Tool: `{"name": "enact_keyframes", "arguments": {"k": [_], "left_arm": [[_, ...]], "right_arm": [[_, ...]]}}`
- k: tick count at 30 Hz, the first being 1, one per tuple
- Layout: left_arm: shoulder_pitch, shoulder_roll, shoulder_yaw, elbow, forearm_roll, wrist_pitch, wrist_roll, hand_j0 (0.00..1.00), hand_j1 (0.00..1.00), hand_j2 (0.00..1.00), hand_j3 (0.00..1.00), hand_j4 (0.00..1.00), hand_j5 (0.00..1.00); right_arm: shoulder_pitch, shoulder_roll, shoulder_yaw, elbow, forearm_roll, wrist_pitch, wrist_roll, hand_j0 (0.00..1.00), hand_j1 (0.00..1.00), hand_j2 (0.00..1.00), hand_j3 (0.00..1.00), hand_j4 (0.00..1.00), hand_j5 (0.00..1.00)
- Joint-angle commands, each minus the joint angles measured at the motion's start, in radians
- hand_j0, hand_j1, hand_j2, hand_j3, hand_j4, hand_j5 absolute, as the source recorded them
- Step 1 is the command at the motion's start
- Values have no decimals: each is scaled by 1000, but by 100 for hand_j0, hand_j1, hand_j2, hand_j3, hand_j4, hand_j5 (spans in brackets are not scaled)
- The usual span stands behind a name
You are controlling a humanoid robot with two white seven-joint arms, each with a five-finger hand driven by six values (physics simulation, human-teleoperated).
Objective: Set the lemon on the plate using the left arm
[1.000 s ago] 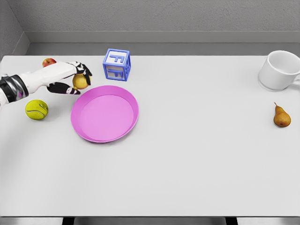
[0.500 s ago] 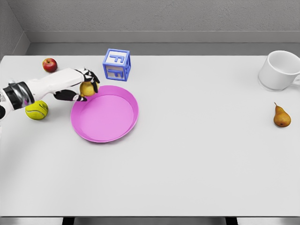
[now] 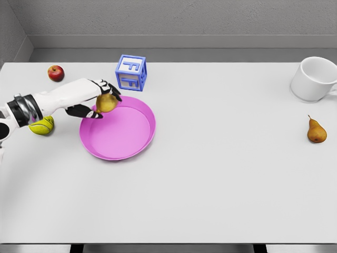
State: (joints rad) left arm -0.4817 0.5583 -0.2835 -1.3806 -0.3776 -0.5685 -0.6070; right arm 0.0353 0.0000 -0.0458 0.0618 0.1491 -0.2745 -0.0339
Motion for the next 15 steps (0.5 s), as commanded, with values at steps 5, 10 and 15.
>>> {"name": "enact_keyframes", "arguments": {"k": [5, 10, 15], "left_arm": [[25, 3, 23, -43, 6, 4, 3, 100, 100, 100, 100, 100, 100], [51, 32, 53, -89, 108, -1, 3, 100, 100, 100, 100, 100, 100], [86, 124, 81, -129, 198, -42, 1, 100, 100, 100, 100, 100, 100]], "right_arm": [[0, 0, 0, 0, 0, 0, 0, 100, 100, 100, 100, 100, 100], [-2, 0, 0, 1, 0, 0, 0, 100, 100, 100, 100, 100, 100], [-2, 0, 0, 1, 0, 0, 0, 100, 100, 100, 100, 100, 100]]}}
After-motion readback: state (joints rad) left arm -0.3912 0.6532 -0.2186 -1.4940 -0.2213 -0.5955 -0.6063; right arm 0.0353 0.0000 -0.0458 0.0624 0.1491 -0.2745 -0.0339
